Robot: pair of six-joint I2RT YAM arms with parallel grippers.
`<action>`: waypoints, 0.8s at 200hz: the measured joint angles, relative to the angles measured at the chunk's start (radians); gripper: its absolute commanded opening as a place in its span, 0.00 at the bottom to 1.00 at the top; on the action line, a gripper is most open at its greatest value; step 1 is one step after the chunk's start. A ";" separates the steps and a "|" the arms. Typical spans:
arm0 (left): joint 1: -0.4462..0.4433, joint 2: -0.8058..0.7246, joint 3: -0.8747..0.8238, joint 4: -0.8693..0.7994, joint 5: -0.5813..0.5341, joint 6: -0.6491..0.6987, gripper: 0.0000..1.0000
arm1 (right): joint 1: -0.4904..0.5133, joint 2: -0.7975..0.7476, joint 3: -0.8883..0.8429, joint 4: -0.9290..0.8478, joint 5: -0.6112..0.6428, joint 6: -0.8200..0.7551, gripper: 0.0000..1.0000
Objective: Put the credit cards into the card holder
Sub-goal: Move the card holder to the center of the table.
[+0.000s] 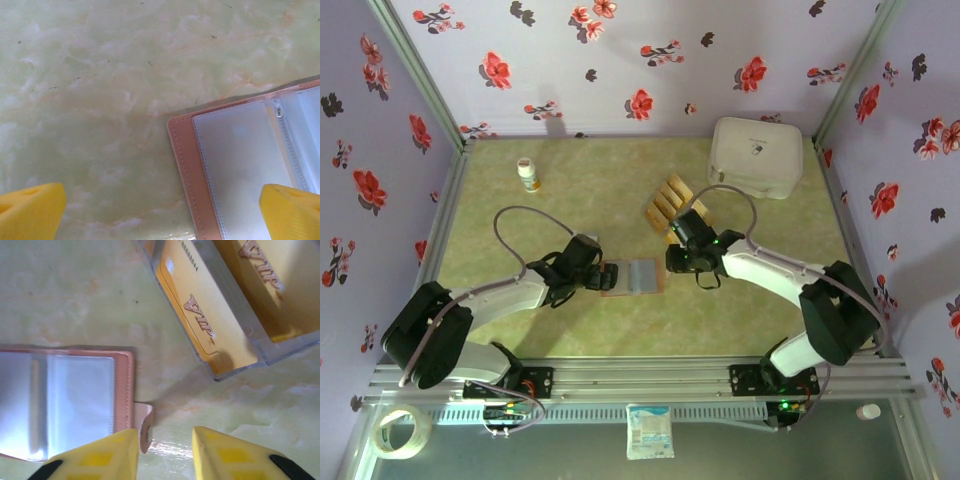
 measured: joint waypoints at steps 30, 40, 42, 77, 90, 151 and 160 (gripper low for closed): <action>0.000 0.000 0.000 0.005 0.001 0.000 1.00 | 0.000 0.018 0.009 0.004 -0.024 0.003 0.38; 0.000 0.000 0.000 0.006 0.002 0.000 1.00 | 0.000 0.038 0.011 0.011 -0.031 0.005 0.37; 0.000 0.000 0.000 0.007 0.002 0.000 1.00 | 0.000 0.042 0.012 0.012 -0.032 0.006 0.37; 0.000 0.000 0.000 0.007 0.003 0.000 1.00 | 0.000 0.111 0.012 0.036 -0.053 0.009 0.19; 0.000 0.000 0.000 0.007 0.003 0.000 1.00 | 0.000 0.125 0.012 0.042 -0.064 0.008 0.08; 0.000 0.000 0.000 0.007 0.003 0.000 1.00 | 0.000 0.117 0.010 0.035 -0.080 -0.025 0.00; 0.000 0.000 0.000 0.007 0.003 0.000 1.00 | 0.000 0.109 0.010 0.025 -0.080 -0.034 0.00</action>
